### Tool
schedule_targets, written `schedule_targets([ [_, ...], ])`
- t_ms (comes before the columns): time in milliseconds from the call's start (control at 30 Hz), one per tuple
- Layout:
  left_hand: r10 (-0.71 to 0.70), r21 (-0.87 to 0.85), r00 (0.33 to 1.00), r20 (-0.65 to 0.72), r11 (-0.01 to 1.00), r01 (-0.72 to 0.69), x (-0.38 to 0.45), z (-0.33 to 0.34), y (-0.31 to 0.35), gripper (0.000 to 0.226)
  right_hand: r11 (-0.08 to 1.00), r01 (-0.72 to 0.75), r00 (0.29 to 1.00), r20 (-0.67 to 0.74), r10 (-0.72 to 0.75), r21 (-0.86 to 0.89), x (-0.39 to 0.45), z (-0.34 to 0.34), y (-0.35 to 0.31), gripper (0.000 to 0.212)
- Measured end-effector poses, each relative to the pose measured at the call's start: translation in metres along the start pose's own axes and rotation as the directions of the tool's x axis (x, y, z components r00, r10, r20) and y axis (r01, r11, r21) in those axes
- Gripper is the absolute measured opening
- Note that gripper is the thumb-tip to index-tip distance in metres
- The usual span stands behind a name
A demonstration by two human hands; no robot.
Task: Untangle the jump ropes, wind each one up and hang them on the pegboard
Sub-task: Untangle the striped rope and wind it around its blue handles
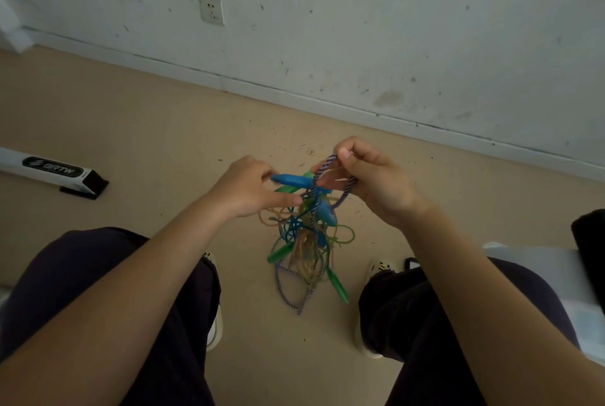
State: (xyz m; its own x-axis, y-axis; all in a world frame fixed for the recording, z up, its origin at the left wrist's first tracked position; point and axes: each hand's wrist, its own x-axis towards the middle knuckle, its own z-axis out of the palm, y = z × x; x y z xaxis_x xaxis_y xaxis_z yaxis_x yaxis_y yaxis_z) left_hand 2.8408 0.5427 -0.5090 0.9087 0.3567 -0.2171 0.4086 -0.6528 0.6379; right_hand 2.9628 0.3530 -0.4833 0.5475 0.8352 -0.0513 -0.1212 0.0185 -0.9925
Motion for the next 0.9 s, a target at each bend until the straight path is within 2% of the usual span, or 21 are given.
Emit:
schedule_targets([
  [67, 0.047, -0.108, 0.998, 0.044, 0.993, -0.042, -0.001, 0.000, 0.002, 0.089, 1.000, -0.017, 0.999, 0.041, 0.017, 0.006, 0.000, 0.003, 0.002, 0.014],
  [100, 0.076, -0.163, 0.992, 0.104, 0.985, -0.059, -0.003, 0.001, 0.004, 0.093, 1.000, -0.019, 0.998, 0.052, 0.018, 0.019, 0.000, 0.005, 0.002, 0.014],
  [200, 0.082, -0.126, 0.958, 0.274, 0.991, -0.049, -0.005, 0.010, 0.007, 0.074, 0.997, -0.004, 0.998, 0.064, -0.001, 0.082, 0.000, 0.008, 0.000, 0.014],
  [267, 0.031, -0.045, 0.950, 0.310, 0.999, -0.018, -0.005, 0.011, 0.008, 0.044, 0.994, 0.004, 0.999, 0.047, -0.010, 0.114, 0.000, 0.007, -0.002, 0.014],
  [300, 0.017, -0.027, 0.952, 0.306, 1.000, -0.009, -0.004, 0.010, 0.008, 0.039, 0.993, 0.005, 1.000, 0.022, -0.008, 0.121, 0.000, 0.006, -0.003, 0.015],
  [367, -0.001, -0.041, 0.956, 0.294, 0.999, 0.014, -0.003, 0.005, 0.008, 0.045, 0.992, -0.005, 0.999, -0.047, 0.011, 0.123, 0.000, 0.003, -0.004, 0.020],
  [467, -0.006, -0.243, 0.964, 0.265, 0.967, 0.073, -0.004, 0.003, 0.006, 0.040, 0.991, -0.029, 0.993, -0.106, 0.043, 0.130, 0.000, 0.002, -0.005, 0.021],
  [567, -0.011, -0.354, 0.950, 0.311, 0.927, 0.126, -0.006, 0.006, 0.004, 0.044, 0.986, -0.030, 0.994, -0.100, 0.047, 0.162, -0.002, 0.004, -0.006, 0.020],
  [700, -0.036, -0.418, 0.941, 0.336, 0.890, 0.183, -0.006, 0.007, 0.004, 0.040, 0.984, -0.020, 0.998, -0.062, 0.031, 0.176, -0.003, 0.006, -0.005, 0.019],
  [800, -0.040, -0.342, 0.971, 0.235, 0.932, 0.121, -0.004, 0.008, 0.005, 0.030, 0.984, -0.021, 0.999, -0.037, 0.028, 0.175, -0.003, 0.007, -0.003, 0.018],
  [900, -0.009, -0.113, 0.993, 0.117, 0.993, 0.022, 0.001, 0.007, 0.001, 0.038, 0.984, -0.032, 0.999, -0.028, 0.038, 0.176, -0.002, 0.007, 0.000, 0.018],
])
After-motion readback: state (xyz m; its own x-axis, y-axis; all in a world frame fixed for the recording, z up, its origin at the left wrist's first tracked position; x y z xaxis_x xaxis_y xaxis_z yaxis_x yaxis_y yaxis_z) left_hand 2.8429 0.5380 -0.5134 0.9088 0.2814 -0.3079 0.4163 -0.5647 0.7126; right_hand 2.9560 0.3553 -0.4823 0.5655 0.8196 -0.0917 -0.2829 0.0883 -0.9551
